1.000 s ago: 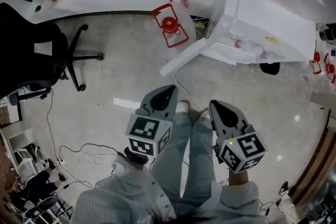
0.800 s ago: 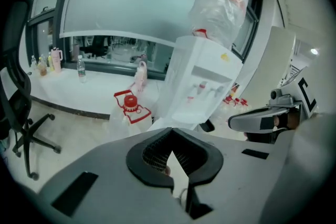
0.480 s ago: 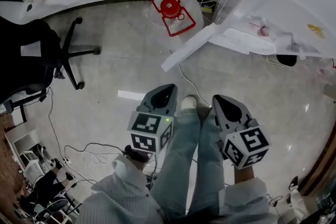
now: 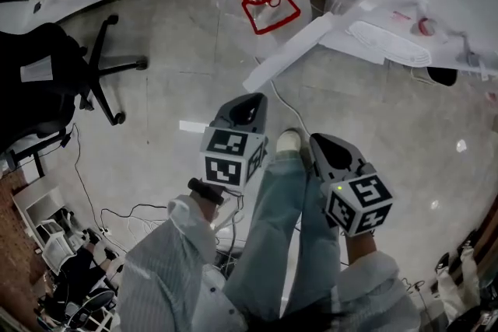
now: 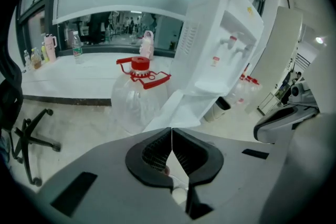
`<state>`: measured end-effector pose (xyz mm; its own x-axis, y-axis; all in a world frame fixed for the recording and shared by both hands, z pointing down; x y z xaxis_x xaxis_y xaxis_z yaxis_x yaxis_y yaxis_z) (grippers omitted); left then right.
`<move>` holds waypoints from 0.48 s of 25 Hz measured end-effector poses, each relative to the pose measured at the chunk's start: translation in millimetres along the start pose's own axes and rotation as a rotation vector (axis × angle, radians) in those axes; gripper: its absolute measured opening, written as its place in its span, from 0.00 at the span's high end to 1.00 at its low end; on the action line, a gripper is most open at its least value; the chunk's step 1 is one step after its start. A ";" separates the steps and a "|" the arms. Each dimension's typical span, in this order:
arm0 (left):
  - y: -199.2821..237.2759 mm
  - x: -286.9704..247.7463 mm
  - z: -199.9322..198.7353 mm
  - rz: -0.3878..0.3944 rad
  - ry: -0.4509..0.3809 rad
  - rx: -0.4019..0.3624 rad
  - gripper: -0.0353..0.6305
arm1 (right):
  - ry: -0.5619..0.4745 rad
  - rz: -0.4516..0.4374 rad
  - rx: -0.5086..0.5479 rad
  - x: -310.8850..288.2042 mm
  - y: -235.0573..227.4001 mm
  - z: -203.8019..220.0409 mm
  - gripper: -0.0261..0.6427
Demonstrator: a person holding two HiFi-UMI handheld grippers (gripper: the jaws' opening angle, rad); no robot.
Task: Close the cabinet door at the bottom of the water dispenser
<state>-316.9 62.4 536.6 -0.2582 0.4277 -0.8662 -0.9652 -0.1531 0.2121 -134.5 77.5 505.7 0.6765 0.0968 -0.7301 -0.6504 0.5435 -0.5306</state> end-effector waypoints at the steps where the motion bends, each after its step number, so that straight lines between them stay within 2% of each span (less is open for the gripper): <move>1: 6.1 -4.8 1.1 0.001 0.007 -0.002 0.93 | 0.009 -0.002 -0.004 -3.9 -0.6 2.9 0.94; 6: 34.7 -25.4 8.7 0.013 0.053 0.021 0.91 | 0.040 -0.006 -0.017 -15.6 -5.7 10.4 0.94; 8: 42.7 -34.1 12.6 0.011 0.085 0.011 0.82 | 0.047 -0.004 -0.018 -17.8 -8.0 10.3 0.94; 12: 53.2 -50.5 14.2 0.009 0.121 -0.020 0.71 | 0.049 0.008 -0.026 -20.3 -11.0 7.2 0.94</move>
<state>-355.9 45.3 598.1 -0.2587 0.3154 -0.9130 -0.9615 -0.1744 0.2123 -138.6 75.6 529.4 0.6541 0.0592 -0.7540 -0.6647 0.5206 -0.5358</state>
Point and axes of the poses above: the fingertips, and each gripper's own axes: x backward along the fingers, y to its left, z out of its underside, the point moved 7 cm from there along x, backward along the fingers, and after that the axes turned 10 degrees about y, right-handed, at the moved point
